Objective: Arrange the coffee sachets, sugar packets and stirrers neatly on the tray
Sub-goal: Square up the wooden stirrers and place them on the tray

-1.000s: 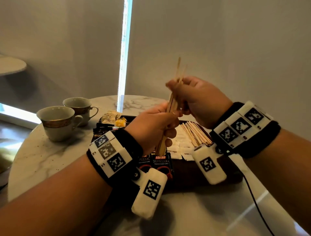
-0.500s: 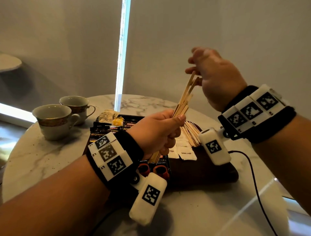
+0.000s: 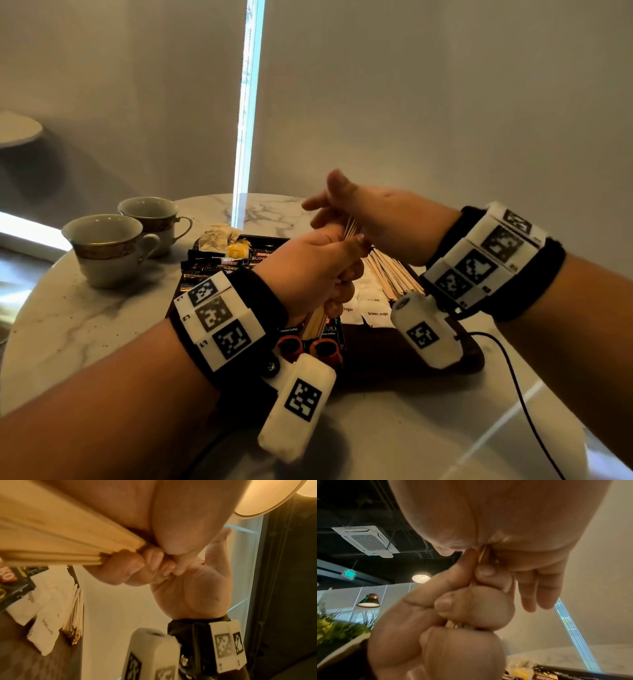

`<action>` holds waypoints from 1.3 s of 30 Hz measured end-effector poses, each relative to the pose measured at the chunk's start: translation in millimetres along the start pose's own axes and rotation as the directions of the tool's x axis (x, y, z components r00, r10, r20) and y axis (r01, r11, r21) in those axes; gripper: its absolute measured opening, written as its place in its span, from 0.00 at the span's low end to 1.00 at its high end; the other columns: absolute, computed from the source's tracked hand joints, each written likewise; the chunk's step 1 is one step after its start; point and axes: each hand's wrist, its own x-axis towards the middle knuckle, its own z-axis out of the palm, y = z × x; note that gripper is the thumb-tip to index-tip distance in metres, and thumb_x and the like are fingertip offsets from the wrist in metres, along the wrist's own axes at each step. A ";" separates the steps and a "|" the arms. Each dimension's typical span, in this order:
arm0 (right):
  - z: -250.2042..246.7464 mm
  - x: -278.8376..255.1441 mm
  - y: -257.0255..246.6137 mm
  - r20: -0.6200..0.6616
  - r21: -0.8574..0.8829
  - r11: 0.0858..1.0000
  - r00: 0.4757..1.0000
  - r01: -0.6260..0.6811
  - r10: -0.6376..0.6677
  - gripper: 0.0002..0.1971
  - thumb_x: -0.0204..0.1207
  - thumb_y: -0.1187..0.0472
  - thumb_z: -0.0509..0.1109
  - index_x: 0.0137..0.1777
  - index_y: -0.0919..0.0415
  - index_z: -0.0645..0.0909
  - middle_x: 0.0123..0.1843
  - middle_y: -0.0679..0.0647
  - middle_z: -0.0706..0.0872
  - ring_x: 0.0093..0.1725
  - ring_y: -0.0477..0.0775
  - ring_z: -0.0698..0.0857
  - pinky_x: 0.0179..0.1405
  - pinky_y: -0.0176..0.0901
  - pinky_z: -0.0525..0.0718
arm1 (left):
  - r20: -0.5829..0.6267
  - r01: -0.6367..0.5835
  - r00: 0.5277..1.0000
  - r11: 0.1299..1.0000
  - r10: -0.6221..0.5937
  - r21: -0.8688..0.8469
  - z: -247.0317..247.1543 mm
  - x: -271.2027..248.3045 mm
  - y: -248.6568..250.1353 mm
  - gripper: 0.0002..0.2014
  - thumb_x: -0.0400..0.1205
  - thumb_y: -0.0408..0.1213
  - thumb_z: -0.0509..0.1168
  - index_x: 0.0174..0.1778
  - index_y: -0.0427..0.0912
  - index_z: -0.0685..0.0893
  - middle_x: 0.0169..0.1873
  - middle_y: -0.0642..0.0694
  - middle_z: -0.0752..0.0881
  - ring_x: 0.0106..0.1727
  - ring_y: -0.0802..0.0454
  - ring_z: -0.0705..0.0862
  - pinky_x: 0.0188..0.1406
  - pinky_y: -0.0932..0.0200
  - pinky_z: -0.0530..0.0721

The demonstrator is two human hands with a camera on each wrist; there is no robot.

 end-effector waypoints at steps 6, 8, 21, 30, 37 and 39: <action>-6.1 7.2 18.9 -0.184 0.653 0.757 0.962 -0.034 0.202 0.35 0.79 0.28 0.54 0.62 0.59 0.81 0.45 0.55 0.85 0.44 0.55 0.83 0.39 0.47 0.81 | -0.173 -0.180 0.974 0.961 0.145 -0.210 -7.9 6.5 4.3 0.14 0.90 0.47 0.59 0.39 0.50 0.82 0.28 0.50 0.73 0.27 0.53 0.73 0.29 0.54 0.75; 5.1 0.9 25.7 -0.025 0.728 0.678 0.985 -0.100 0.172 0.30 0.78 0.34 0.63 0.60 0.63 0.79 0.41 0.57 0.83 0.38 0.55 0.82 0.32 0.45 0.78 | -0.314 -0.277 0.929 0.931 0.195 -0.239 -13.9 9.9 7.8 0.13 0.89 0.50 0.58 0.44 0.47 0.78 0.28 0.51 0.77 0.32 0.52 0.78 0.36 0.50 0.80; 61.4 -9.7 50.3 0.230 0.909 0.378 0.968 -0.177 -0.098 0.05 0.78 0.65 0.65 0.44 0.59 0.82 0.28 0.54 0.72 0.23 0.49 0.67 0.19 0.35 0.66 | -0.179 -0.253 0.964 0.886 0.197 -0.389 -25.4 10.4 2.7 0.10 0.85 0.48 0.61 0.46 0.44 0.75 0.31 0.49 0.79 0.39 0.48 0.83 0.39 0.54 0.85; 70.4 -8.8 55.5 0.220 0.972 0.047 0.964 -0.229 0.148 0.36 0.79 0.32 0.59 0.59 0.69 0.81 0.47 0.63 0.85 0.43 0.58 0.85 0.42 0.47 0.81 | -0.394 -0.503 0.852 0.746 0.345 -0.436 -17.6 17.4 9.4 0.19 0.89 0.45 0.58 0.32 0.43 0.73 0.25 0.52 0.70 0.27 0.57 0.69 0.33 0.60 0.75; 74.1 -10.1 50.8 0.137 0.990 -0.022 0.989 -0.136 0.049 0.36 0.81 0.42 0.60 0.72 0.78 0.72 0.61 0.72 0.82 0.59 0.68 0.83 0.60 0.56 0.79 | -0.324 -0.443 0.854 0.896 0.408 -0.038 -17.7 18.7 -5.4 0.24 0.87 0.56 0.58 0.26 0.54 0.82 0.27 0.57 0.79 0.34 0.57 0.79 0.55 0.49 0.77; 71.6 -14.6 50.0 0.100 0.981 0.158 0.993 -0.110 0.069 0.23 0.77 0.51 0.65 0.62 0.69 0.79 0.42 0.63 0.82 0.34 0.56 0.82 0.31 0.44 0.76 | -0.341 -0.433 0.840 0.900 0.422 0.047 -21.9 18.6 -4.6 0.21 0.86 0.57 0.59 0.30 0.54 0.83 0.30 0.55 0.82 0.39 0.54 0.80 0.55 0.48 0.76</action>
